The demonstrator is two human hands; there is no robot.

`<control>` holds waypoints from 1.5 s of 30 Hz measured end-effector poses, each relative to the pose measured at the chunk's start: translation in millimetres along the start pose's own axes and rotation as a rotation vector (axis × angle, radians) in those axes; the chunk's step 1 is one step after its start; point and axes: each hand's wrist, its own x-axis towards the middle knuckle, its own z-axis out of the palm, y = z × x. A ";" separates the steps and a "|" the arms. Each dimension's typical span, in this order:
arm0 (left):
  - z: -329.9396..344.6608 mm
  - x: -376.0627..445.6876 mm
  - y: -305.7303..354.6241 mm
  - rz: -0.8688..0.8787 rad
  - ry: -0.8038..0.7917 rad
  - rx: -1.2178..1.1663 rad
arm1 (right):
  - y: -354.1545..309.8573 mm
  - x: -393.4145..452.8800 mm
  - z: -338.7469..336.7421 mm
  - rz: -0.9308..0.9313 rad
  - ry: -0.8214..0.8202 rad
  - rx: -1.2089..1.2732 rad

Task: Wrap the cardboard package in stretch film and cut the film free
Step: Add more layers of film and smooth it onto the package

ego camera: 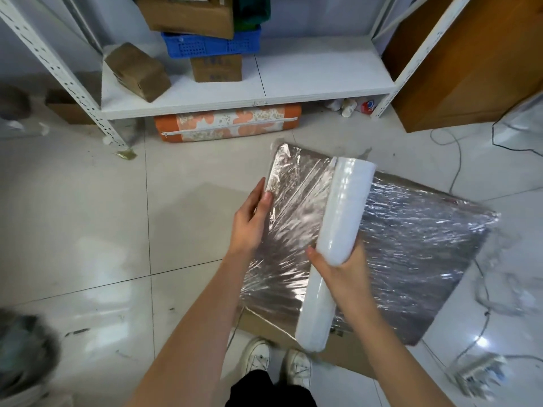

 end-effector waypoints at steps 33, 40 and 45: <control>35.8 -30.7 -16.4 0.344 0.204 0.874 | -6.4 23.0 -17.9 0.005 0.028 0.021; 52.2 -30.6 -15.3 0.354 0.177 0.828 | -7.1 24.7 -30.6 -0.009 0.062 -0.029; 60.3 -29.4 -26.2 0.308 0.193 0.795 | -5.0 29.4 -31.2 -0.003 0.092 -0.076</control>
